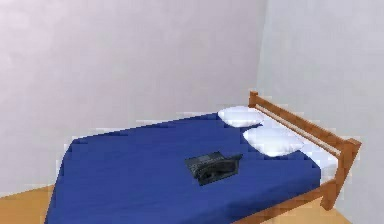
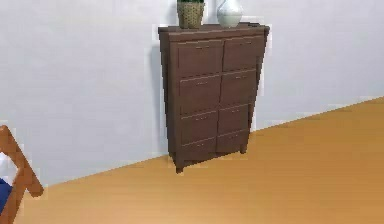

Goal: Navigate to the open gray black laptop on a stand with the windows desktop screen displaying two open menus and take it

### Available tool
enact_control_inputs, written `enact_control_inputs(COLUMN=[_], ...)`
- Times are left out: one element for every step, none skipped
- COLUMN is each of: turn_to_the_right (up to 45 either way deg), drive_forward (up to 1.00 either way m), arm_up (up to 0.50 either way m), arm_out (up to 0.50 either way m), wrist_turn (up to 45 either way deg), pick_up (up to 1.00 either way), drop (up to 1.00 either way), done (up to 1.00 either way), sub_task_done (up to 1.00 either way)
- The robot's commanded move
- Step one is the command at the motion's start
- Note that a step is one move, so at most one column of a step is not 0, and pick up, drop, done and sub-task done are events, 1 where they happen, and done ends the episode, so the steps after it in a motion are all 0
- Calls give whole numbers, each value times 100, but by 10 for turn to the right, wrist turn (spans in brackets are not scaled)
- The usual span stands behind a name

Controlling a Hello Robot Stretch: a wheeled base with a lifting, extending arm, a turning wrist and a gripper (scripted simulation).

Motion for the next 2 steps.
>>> enact_control_inputs(turn_to_the_right=[0, -450], drive_forward=[35, 0], arm_up=[0, 0], arm_out=[0, 0], wrist_turn=[0, 0], pick_up=[0, 0], drop=[0, 0], done=[0, 0], sub_task_done=[0, 0])
